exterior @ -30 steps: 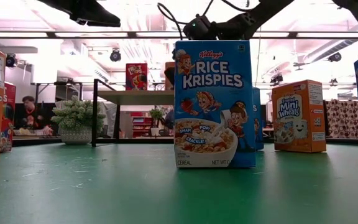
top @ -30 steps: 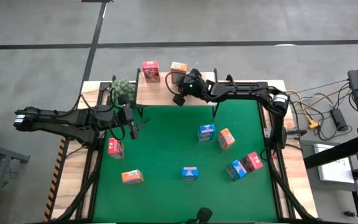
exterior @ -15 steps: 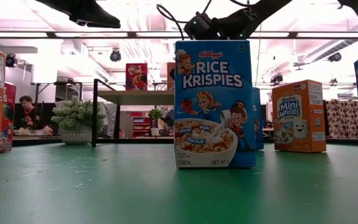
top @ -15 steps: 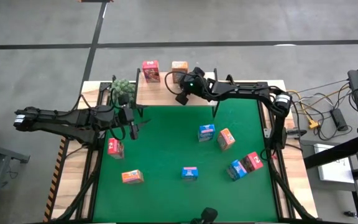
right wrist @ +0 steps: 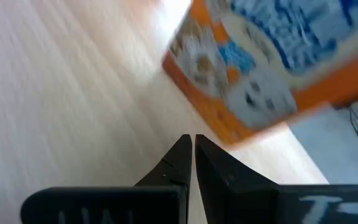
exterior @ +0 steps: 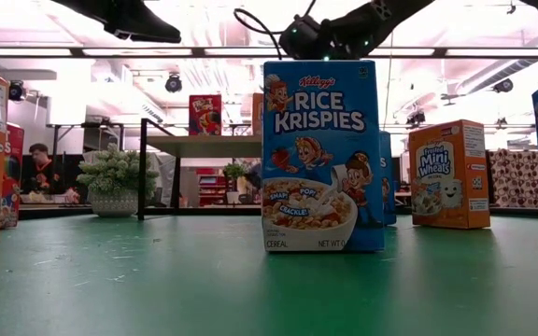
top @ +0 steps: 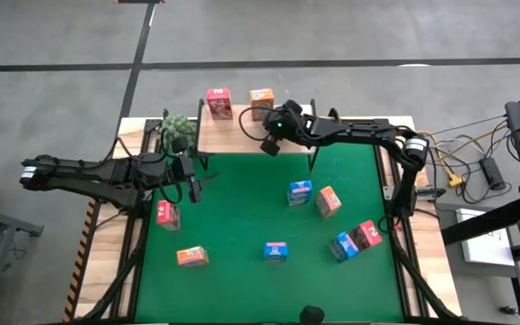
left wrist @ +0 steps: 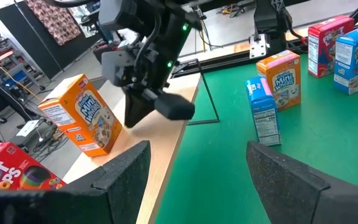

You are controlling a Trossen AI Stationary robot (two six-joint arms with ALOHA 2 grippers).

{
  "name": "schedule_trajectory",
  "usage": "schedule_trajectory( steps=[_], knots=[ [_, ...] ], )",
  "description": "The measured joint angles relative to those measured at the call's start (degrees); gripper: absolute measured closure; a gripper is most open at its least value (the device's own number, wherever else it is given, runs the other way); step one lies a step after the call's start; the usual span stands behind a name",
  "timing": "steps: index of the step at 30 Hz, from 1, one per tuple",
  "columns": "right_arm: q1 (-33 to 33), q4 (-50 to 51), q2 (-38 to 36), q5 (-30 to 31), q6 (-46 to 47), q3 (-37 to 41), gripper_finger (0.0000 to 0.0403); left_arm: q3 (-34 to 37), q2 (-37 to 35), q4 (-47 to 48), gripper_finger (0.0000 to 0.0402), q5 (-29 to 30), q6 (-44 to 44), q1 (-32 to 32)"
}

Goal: Stack cereal on shelf
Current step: Put the bottom left orange cereal box on the shelf

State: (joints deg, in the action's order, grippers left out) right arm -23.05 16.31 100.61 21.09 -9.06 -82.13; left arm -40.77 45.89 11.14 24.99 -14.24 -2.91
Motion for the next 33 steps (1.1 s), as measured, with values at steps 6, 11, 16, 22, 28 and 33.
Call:
schedule_trajectory(
  steps=[6, 11, 16, 22, 28, 33],
  knots=[
    [-1.8, 2.3, -3.2, 3.0, 0.8, 0.0, 0.0390, 0.0, 0.0, 0.0, 0.0153, 0.0, 0.0, 0.0],
    [-4.9, 0.1, -3.9, 2.6, 1.0, 0.0, 0.0390, 0.0, 0.0, 0.0, 0.0153, 0.0, 0.0, 0.0],
    [-7.2, -4.7, -3.3, -4.4, 1.8, 0.0, 0.0390, 0.0, 0.0, 0.0, 0.0153, 0.0, 0.0, 0.0],
    [-7.0, -6.4, -3.0, -6.1, 2.1, 0.0, 0.0390, 0.0, 0.0, 0.0, 0.0153, 0.0, 0.0, 0.0],
    [-6.8, -6.4, -3.0, -6.5, 2.6, 0.0, 0.0390, 0.0, 0.0, 0.0, 0.0153, 0.0, 0.0, 0.0],
    [-6.9, -7.0, -3.0, -6.5, 2.7, 0.0, 0.0390, 0.0, 0.0, 0.0, 0.0153, 0.0, 0.0, 0.0]
  ],
)
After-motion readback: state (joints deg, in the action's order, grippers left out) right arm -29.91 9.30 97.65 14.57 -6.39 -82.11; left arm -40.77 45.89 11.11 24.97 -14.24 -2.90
